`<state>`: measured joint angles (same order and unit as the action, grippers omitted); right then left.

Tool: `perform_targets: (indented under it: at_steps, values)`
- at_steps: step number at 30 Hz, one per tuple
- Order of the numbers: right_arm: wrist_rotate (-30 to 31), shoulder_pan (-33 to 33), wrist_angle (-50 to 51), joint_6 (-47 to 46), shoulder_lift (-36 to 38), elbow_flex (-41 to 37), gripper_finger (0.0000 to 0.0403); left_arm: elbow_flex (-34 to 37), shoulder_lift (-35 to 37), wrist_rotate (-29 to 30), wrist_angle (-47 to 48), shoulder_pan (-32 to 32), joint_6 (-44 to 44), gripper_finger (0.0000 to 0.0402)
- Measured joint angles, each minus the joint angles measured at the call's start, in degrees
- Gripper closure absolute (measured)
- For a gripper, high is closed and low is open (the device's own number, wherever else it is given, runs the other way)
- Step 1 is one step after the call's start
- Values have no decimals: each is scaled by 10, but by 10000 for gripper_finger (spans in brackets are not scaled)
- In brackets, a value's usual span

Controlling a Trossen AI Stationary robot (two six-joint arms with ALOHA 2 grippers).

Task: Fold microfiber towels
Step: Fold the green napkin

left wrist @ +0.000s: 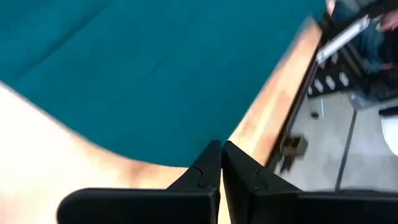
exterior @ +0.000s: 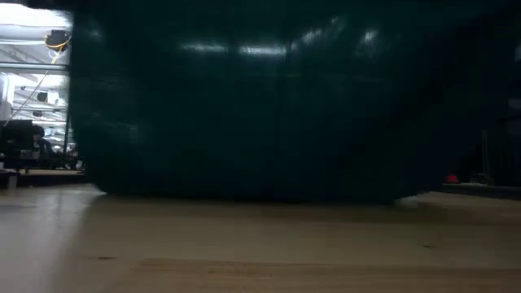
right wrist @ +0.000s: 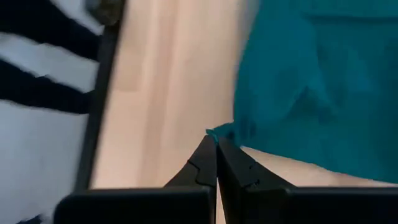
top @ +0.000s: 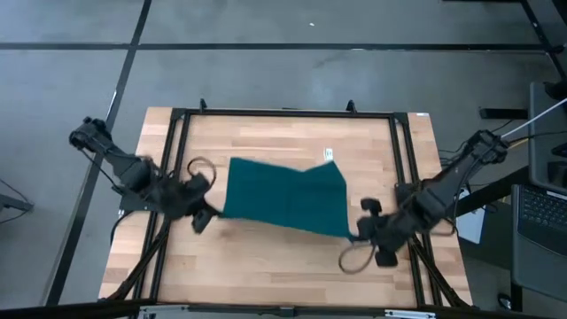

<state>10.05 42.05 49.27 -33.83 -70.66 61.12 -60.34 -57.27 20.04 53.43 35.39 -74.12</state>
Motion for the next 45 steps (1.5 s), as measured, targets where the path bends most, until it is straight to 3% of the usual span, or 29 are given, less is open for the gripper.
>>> perform_targets:
  at_steps: [6, 11, 16, 24, 32, 45]
  values:
    - [10, 54, -55, -84, -21, 0, 403, 0, -23, 47, 18, 114, -122, 400]
    - [24, 57, -69, -91, -35, 0, 403, 0, -47, 61, 21, 141, -164, 400]
    - [61, 11, -48, -40, -38, 0, 403, 0, -58, 110, 45, 117, -212, 400]
    - [111, -68, 32, 11, -38, 0, 403, 0, -61, 158, 78, 58, -219, 400]
    - [150, -96, 56, 13, -39, -1, 403, 0, -61, 168, 149, 14, -238, 400]
    - [163, -110, 33, -8, -40, -37, 403, 0, -130, 186, 133, -26, -262, 394]
